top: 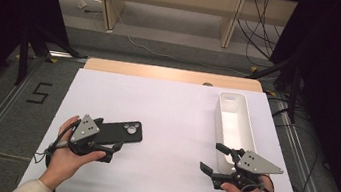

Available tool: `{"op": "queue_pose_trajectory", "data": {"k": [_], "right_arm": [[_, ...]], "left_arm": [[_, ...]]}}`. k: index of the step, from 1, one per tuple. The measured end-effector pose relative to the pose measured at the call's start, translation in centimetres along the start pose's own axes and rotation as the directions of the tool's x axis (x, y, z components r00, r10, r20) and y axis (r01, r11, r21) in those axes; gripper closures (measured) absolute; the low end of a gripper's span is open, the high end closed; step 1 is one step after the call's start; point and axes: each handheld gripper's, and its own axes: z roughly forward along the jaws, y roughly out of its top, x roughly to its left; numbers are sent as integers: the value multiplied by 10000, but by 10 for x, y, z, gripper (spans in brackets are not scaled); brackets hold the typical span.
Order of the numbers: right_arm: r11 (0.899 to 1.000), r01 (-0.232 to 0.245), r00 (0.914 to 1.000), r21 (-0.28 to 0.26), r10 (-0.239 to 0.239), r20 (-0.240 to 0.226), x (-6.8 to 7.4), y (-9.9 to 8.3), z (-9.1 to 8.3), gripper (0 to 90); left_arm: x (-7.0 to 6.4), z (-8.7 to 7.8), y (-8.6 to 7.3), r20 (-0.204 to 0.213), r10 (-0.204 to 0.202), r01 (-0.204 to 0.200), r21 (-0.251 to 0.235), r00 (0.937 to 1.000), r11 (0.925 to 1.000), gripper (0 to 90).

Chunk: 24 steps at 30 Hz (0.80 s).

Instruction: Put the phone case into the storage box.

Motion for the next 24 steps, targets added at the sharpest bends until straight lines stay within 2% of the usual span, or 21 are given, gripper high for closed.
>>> {"op": "queue_pose_trajectory", "data": {"k": [7,8,9,10,11,12,13,14,15,17,19,21,24], "right_arm": [[10000,12,10000,-13,-12,-20,1,0,1,195],[10000,7,10000,-12,-7,-25,1,0,1,195],[10000,16,10000,-9,-16,-26,1,0,1,195],[10000,16,10000,-9,-16,-26,1,0,1,195],[10000,5,10000,-5,-5,-28,1,0,1,195],[10000,5,10000,-5,-5,-28,1,0,1,195],[10000,-10,10000,32,10,-46,2,0,2,195],[10000,-18,10000,36,18,-49,2,0,2,195],[10000,-18,10000,36,18,-49,2,0,2,195],[10000,6,10000,65,-5,-45,2,-1,3,195],[10000,-1,10000,58,1,-36,2,-1,3,195],[10000,-9,10000,38,9,-24,2,-1,3,195],[10000,14,10000,55,-14,-38,2,-1,3,195]], "left_arm": [[1,0,0,-76,-24,24,1,10000,10000,11],[1,0,1,-165,-16,16,41,9999,10000,37],[5,1,2,-561,11,-6,75,9984,10000,91],[5,1,2,-561,11,-6,75,9984,10000,162],[7,2,4,-894,3,6,95,9960,10000,222],[10,3,5,-1217,12,13,210,9926,9998,222],[16,7,7,-1736,-4,75,407,9848,9991,385],[16,7,7,-1736,-4,75,407,9848,9991,460],[21,11,6,-2018,-117,240,586,9793,9980,460],[29,16,5,-2347,-124,369,1002,9720,9943,655],[38,21,4,-2526,-322,672,1309,9670,9891,811],[45,27,5,-2818,-312,767,1520,9590,9854,892],[54,36,7,-3086,-269,871,1832,9508,9792,899]]}}
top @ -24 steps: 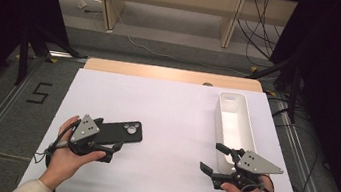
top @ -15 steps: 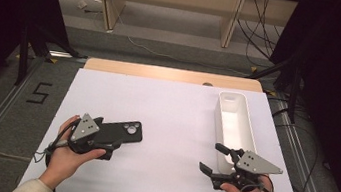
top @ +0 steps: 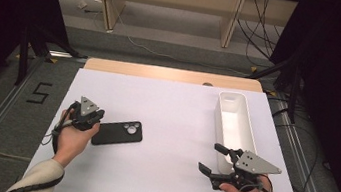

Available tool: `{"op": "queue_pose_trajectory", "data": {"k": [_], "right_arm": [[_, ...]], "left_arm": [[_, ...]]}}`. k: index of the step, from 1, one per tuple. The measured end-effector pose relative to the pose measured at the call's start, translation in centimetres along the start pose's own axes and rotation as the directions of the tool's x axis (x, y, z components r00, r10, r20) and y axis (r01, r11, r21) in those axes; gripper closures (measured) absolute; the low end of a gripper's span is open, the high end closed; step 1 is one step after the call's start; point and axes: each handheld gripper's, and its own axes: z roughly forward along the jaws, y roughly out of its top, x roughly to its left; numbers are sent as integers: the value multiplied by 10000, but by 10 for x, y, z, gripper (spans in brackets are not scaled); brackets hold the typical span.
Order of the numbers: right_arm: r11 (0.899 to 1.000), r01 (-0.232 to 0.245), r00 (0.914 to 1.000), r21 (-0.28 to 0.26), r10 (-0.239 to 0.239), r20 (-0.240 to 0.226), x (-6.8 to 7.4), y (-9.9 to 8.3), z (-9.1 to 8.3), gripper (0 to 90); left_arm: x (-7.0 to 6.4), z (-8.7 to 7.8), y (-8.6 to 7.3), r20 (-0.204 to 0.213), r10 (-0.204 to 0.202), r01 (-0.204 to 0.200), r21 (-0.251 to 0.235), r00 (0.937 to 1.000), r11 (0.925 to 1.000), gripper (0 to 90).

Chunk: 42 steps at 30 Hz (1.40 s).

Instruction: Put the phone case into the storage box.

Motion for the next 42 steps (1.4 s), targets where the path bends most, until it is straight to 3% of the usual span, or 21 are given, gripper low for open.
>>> {"op": "queue_pose_trajectory", "data": {"k": [10,12,13,18,29,42], "right_arm": [[10000,-15,10000,30,15,-32,-1,-1,0,195],[10000,-7,10000,43,8,-33,-1,-1,0,195],[10000,-11,10000,37,11,-34,-1,-1,0,195],[10000,-4,10000,39,4,-30,0,-1,0,195],[10000,16,10000,76,-15,-53,-1,-1,1,195],[10000,27,10000,95,-26,-30,-1,-1,0,195]], "left_arm": [[4,35,2,-253,415,-388,985,9988,9944,899],[5,41,1,-266,309,-275,1197,9992,9924,899],[7,44,0,-263,480,-443,1269,9985,9909,899],[10,54,-4,-109,331,-307,1706,9994,9849,899],[11,61,-8,80,200,-212,2160,9998,9762,899],[10,61,-10,212,397,-437,2514,9990,9669,899]]}}
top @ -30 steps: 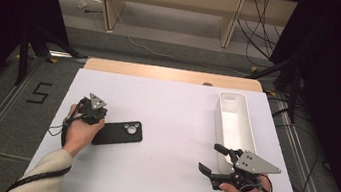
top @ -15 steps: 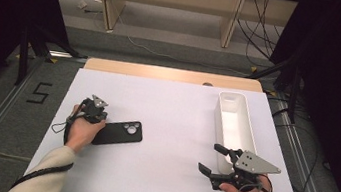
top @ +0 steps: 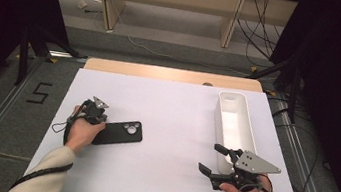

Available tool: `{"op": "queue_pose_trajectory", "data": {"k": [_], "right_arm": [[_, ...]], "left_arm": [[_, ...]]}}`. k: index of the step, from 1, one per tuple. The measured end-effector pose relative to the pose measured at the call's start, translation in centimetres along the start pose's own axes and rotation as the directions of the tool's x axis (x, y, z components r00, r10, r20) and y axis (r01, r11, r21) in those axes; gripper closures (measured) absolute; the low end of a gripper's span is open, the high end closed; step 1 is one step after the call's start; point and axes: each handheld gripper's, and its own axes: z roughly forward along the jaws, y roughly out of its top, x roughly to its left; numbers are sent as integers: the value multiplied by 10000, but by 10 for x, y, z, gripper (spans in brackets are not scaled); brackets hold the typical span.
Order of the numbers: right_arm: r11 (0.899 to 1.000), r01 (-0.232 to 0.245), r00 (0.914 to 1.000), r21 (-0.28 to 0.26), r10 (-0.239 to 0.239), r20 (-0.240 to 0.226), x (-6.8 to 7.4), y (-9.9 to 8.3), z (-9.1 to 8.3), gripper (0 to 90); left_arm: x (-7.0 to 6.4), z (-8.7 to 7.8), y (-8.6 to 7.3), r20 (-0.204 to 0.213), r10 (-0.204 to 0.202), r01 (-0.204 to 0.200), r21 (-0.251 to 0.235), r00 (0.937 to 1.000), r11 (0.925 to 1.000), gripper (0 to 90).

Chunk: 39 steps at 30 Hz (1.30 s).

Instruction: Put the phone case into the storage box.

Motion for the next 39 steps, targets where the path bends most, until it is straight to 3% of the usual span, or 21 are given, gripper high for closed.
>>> {"op": "queue_pose_trajectory", "data": {"k": [12,25,39], "right_arm": [[10000,-23,10000,-10,23,1,0,0,-1,195],[10000,8,10000,-7,-8,20,0,1,-1,195],[10000,-6,10000,-18,6,10,1,1,-1,196]], "left_arm": [[-6,-11,-7,97,426,-430,453,9990,9980,899],[-21,-25,-14,159,1165,-1176,1046,9931,9875,899],[-32,-38,-24,408,1514,-1553,1187,9876,9807,899]]}}
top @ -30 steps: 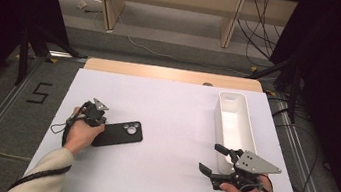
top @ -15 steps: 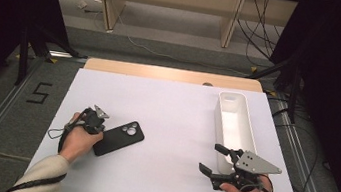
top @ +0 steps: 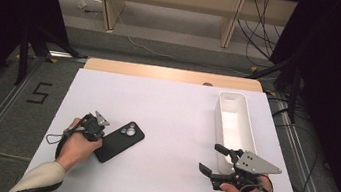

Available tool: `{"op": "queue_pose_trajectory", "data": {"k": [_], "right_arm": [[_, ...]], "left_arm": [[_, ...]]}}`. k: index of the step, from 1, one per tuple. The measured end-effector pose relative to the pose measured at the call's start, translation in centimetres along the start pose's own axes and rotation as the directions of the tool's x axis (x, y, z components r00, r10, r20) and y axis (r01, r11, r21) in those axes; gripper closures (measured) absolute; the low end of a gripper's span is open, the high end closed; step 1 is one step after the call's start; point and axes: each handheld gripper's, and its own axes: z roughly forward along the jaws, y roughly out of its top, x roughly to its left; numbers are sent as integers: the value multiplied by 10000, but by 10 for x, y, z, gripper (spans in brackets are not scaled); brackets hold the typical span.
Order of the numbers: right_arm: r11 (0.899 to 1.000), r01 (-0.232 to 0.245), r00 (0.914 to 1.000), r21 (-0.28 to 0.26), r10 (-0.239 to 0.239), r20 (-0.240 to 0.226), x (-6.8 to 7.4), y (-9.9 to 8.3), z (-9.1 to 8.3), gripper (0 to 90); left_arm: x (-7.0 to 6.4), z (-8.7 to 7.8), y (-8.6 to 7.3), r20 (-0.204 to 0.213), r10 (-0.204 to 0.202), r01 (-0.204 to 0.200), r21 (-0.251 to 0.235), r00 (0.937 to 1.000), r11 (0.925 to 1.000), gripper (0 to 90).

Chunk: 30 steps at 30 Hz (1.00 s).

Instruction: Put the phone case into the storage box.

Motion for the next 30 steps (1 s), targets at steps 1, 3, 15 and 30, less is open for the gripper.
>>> {"op": "queue_pose_trajectory", "data": {"k": [1,3,15,30], "right_arm": [[10000,3,10000,-7,-3,9,0,0,0,197],[10000,1,10000,-5,-1,6,0,0,0,197],[10000,3,10000,7,-3,8,0,-1,1,197],[10000,-12,10000,34,12,9,0,-1,1,197]], "left_arm": [[-1,0,0,0,20,-20,15,10000,10000,899],[-2,-2,-1,71,56,-57,66,10000,10000,899],[-5,-5,-3,109,110,-112,172,9999,9998,899],[-2,-13,2,152,-231,233,-137,9996,9996,806]]}}
